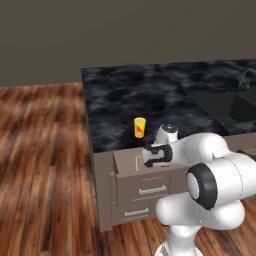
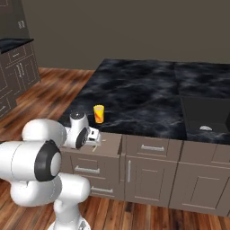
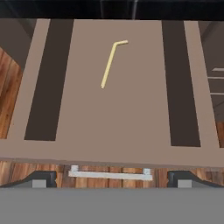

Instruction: Pick up the straw from the right drawer and put it inside the smoothie cup.

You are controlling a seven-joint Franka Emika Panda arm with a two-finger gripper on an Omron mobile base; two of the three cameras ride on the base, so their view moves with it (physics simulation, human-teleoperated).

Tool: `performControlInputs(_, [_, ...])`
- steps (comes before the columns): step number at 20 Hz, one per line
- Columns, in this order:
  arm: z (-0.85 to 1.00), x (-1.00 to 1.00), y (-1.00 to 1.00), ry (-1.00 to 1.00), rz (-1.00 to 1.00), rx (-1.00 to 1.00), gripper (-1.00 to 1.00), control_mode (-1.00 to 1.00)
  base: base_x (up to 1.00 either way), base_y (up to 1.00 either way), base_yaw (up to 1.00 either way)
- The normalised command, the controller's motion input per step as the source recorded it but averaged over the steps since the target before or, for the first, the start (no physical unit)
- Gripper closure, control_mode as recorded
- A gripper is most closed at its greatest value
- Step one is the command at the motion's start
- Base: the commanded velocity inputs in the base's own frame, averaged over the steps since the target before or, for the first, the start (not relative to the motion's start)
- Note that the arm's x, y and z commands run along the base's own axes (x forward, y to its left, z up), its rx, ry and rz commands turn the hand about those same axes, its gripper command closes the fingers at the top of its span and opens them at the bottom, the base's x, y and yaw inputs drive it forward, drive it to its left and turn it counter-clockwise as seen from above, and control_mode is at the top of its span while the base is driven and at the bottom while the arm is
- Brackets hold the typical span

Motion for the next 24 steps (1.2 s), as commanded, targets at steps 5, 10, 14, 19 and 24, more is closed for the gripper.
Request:
performControlInputs(5, [-0.22, 0.37, 0.0, 0.0, 0.0, 0.0, -1.0, -1.0, 0.0, 0.0, 0.0])
performControlInputs(10, [-0.2, 0.33, 0.0, 0.02, 0.0, 0.0, -1.0, -1.0, 0.0, 0.0, 0.0])
performControlInputs(14, [-0.23, 0.31, 0.0, 0.04, 0.0, 0.0, -1.0, -1.0, 0.0, 0.0, 0.0])
performControlInputs(19, [-0.31, 0.29, 0.0, 0.09, 0.0, 0.0, -1.0, -1.0, 0.0, 0.0, 0.0])
performControlInputs(24, [-0.32, 0.29, 0.0, 0.14, 0.0, 0.0, -1.0, -1.0, 0.0, 0.0, 0.0])
